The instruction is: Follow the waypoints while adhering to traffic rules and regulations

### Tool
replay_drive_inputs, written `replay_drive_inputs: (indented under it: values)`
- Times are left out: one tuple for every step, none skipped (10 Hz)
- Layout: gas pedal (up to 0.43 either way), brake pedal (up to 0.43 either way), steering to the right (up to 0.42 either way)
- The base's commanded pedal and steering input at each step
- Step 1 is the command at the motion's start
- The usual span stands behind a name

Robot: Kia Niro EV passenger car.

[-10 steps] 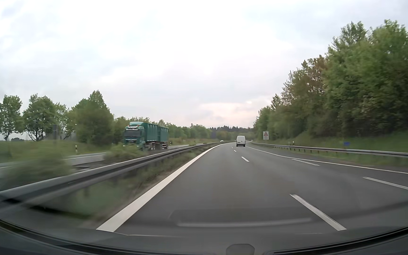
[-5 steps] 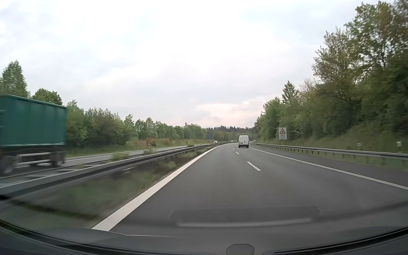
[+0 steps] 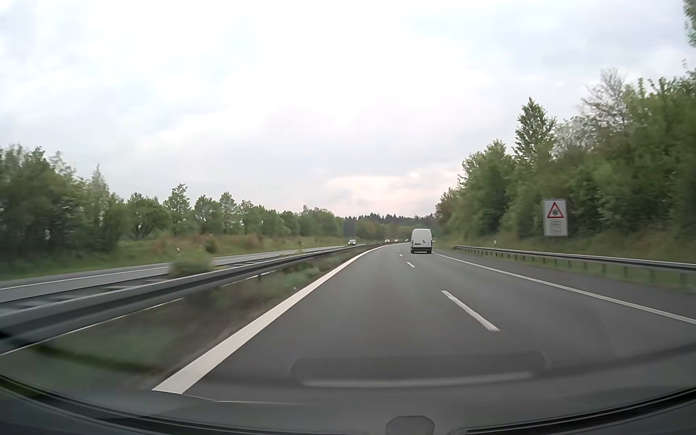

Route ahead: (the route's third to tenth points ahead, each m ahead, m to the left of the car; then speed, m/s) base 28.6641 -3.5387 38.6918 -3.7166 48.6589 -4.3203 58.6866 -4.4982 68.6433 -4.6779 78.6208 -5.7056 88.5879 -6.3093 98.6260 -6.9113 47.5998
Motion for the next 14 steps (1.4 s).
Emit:
replay_drive_inputs:
  values:
    - [0.469,0.0,0.008]
    - [0.469,0.0,0.009]
    - [0.469,0.0,0.009]
    - [0.469,0.0,0.009]
    - [0.469,0.0,0.009]
    - [0.469,0.0,0.009]
    - [0.461,0.0,0.009]
    - [0.461,0.0,0.009]
    - [0.461,0.0,0.009]
    - [0.461,0.0,0.009]
    - [0.461,0.0,0.009]
    - [0.469,0.0,0.009]
    - [0.48,0.0,0.01]
    - [0.488,0.0,0.01]
